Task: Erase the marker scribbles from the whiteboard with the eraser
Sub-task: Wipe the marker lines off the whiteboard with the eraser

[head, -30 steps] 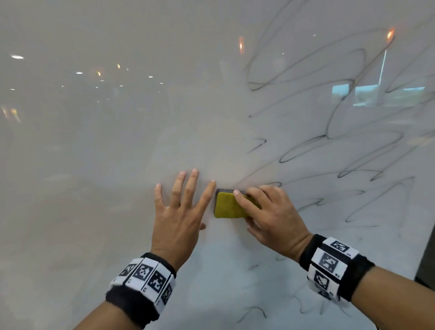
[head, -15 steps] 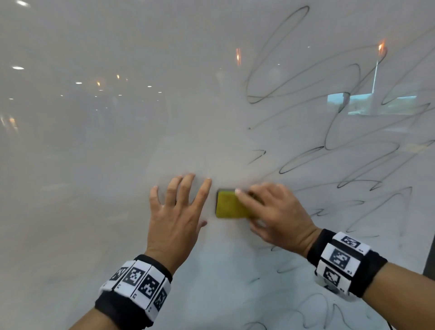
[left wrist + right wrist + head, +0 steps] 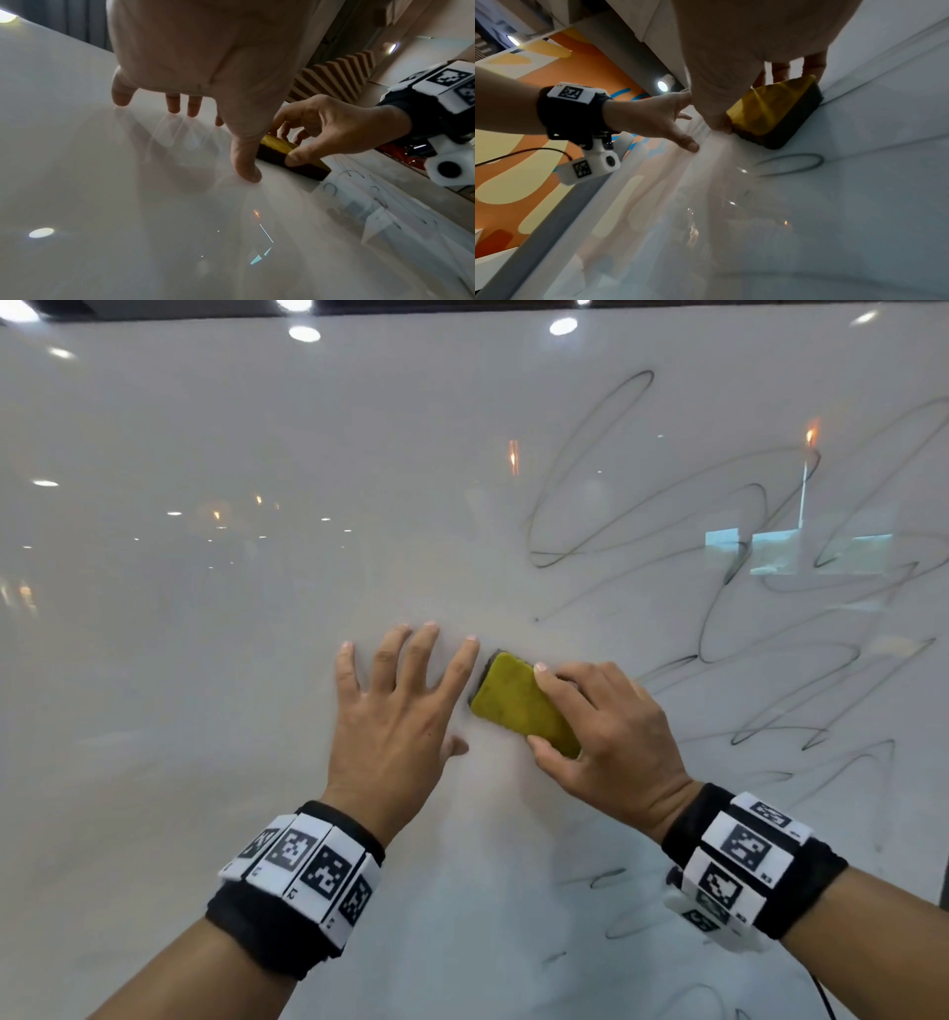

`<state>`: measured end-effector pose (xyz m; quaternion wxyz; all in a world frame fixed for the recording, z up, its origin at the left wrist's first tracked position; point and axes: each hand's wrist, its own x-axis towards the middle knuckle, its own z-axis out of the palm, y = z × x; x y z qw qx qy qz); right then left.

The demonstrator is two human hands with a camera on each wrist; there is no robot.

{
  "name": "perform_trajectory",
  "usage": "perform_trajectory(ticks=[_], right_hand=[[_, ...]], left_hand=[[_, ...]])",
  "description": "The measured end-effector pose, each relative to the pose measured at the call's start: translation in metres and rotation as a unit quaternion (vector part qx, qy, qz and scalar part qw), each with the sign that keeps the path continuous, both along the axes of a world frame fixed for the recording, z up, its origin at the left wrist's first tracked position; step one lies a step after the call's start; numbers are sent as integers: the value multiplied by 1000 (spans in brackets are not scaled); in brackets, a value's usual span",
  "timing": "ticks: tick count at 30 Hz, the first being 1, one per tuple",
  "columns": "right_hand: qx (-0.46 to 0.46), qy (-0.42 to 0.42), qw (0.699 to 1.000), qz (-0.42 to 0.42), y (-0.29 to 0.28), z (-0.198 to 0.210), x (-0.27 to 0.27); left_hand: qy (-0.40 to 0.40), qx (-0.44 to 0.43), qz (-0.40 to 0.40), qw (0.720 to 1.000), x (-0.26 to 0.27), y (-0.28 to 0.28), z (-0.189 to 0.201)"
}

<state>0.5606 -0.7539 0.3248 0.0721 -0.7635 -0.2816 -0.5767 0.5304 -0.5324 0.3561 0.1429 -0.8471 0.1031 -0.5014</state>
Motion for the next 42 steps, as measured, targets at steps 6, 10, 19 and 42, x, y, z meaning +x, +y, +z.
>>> perform_trajectory(ticks=[6,10,19,42], right_hand=[[-85,-11,996,-8,-11,22,4],[-8,-13,1000,-10,-9,46,2],[36,-23,999,-19,-16,72,6],[5,-6,998,-63,3,100,-7]], left_hand=[[1,21,-26,999,1,-2,21],[37,10,11,999,2,-4,50],[46,25,49,997,7,-7,70],[71,16,72,995,-4,-22,123]])
